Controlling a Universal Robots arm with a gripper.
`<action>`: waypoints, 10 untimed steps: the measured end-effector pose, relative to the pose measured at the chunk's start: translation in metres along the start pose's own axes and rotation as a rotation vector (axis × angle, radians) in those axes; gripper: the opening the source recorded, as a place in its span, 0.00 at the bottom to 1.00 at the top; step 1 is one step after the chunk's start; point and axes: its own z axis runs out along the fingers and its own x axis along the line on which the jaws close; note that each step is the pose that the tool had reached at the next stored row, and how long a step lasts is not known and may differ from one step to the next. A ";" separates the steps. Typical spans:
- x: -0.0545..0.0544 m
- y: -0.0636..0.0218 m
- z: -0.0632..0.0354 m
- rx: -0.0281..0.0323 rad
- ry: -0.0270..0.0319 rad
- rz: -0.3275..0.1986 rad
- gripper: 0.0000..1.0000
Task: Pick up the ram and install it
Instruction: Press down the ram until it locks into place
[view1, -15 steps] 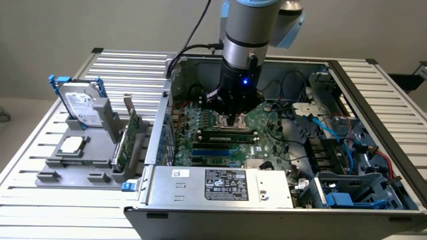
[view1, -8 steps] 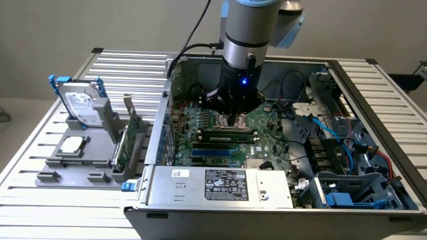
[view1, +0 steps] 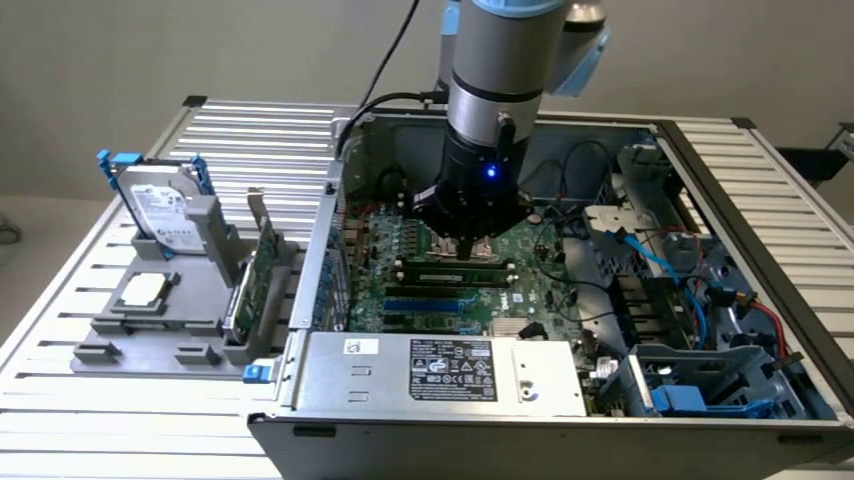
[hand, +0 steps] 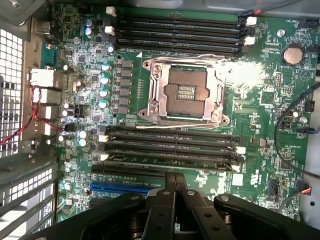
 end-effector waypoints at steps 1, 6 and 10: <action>0.000 -0.0009 -0.0013 -0.0020 -0.0001 0.002 0.11; 0.000 -0.0025 -0.0020 -0.0087 -0.0006 0.002 0.11; 0.000 -0.0026 -0.0020 -0.0088 -0.0006 0.002 0.11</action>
